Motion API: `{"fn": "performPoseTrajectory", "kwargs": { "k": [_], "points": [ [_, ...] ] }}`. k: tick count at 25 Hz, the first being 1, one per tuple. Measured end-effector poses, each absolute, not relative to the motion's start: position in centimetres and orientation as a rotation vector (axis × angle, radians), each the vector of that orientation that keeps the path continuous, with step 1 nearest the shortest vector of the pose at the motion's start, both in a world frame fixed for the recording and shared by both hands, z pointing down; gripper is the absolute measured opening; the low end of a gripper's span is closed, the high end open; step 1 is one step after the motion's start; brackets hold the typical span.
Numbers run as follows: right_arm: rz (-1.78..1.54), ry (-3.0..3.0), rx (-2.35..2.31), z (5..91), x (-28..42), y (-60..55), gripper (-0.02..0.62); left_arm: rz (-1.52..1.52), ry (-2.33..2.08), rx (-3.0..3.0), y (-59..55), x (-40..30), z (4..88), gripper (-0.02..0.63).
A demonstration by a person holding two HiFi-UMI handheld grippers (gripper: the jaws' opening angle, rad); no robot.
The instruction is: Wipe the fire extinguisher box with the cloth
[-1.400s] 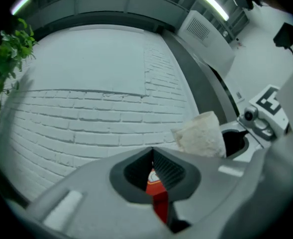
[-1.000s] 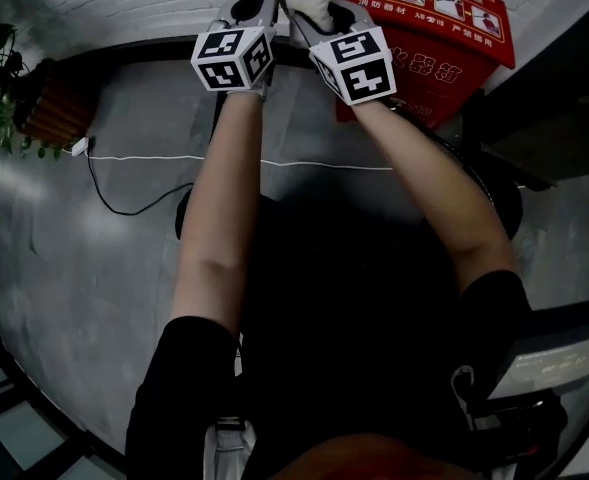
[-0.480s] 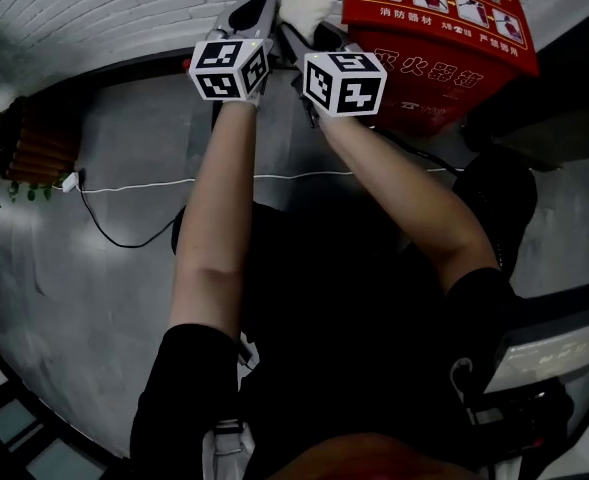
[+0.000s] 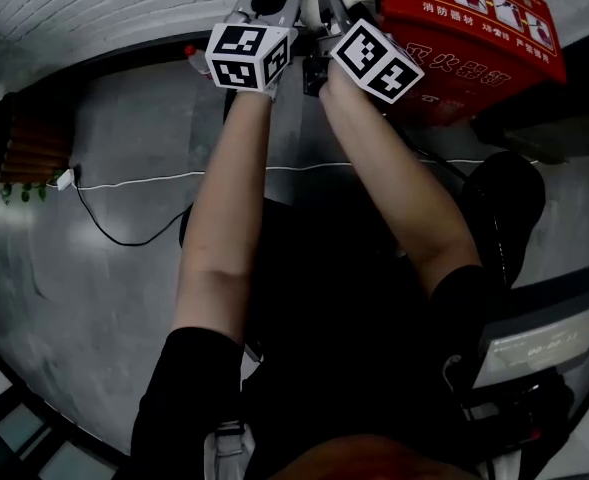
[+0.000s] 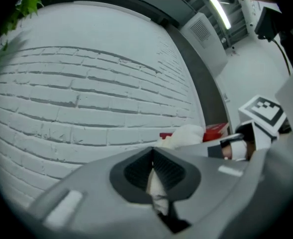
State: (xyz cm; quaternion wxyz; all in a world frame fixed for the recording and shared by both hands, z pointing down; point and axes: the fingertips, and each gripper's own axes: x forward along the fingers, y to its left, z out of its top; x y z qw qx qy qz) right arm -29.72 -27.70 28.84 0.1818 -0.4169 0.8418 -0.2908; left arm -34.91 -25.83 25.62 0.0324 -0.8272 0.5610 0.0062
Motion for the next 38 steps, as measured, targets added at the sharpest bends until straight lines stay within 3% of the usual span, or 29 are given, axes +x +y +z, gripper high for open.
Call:
{"fn": "performPoseTrajectory", "kwargs": {
  "k": [12,38],
  "points": [
    [-1.059,1.875,-1.144,32.3,-25.7,-30.5,0.146,0.017,1.545,-2.657,-28.1,-34.7,27.2,0.0],
    [-1.188,1.7,-1.162,38.3,-23.9,-31.4,0.146,-0.249,1.578,-2.715,-29.1,-32.6,34.3,0.0]
  ]
}}
